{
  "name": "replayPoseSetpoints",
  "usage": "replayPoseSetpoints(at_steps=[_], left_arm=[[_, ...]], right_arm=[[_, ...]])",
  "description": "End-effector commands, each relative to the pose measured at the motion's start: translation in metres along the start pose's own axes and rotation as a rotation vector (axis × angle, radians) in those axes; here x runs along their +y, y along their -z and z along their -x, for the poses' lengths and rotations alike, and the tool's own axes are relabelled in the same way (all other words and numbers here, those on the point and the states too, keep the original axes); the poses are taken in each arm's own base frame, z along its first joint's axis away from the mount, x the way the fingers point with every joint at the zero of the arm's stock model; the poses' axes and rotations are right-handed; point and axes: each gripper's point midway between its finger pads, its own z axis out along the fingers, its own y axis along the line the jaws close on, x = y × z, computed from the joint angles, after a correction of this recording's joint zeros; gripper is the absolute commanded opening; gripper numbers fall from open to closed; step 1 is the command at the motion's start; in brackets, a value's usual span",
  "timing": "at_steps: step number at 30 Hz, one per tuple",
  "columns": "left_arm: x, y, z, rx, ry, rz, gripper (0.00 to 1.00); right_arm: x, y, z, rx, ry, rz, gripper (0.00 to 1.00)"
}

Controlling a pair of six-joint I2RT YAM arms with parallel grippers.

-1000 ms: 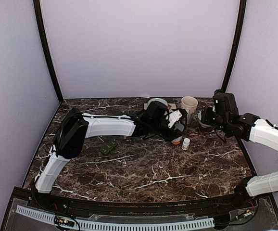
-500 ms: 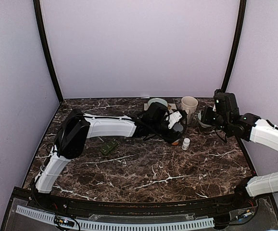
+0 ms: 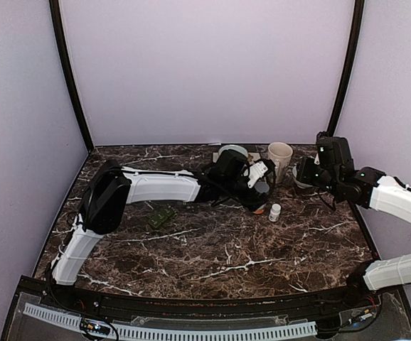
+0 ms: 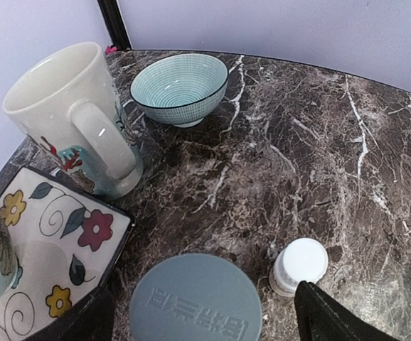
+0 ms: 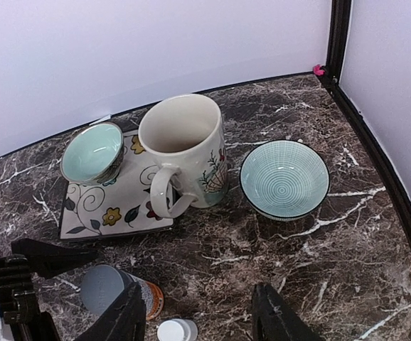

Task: Sort the pills into containers
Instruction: Place the pill bottle at the center of the board, then pick up the pill container from the center of the board.

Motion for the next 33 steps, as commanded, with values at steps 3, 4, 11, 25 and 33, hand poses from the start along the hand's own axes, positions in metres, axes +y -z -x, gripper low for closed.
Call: replayPoseSetpoints(at_steps=[3,4,11,25,33], left_arm=[[0.034,0.081,0.079,-0.172,0.034,0.198,0.94],[0.041,0.095,0.085,-0.191,0.048,0.24,0.96],[0.081,0.174,0.067,-0.224,0.165,0.459,0.99],[0.118,0.255,-0.109,0.046,0.512,0.664,0.97],[0.105,0.277,-0.171,0.169,0.621,0.726,0.97]], right_arm=[[0.01,0.009,0.015,-0.041,0.014,0.041,0.52],[0.013,0.01,0.016,-0.044,0.022,0.045,0.52],[0.045,0.023,0.031,-0.088,0.105,0.092,0.52],[0.188,0.017,0.024,-0.071,0.363,0.359,0.52],[0.249,-0.008,-0.018,0.009,0.477,0.465,0.52]])
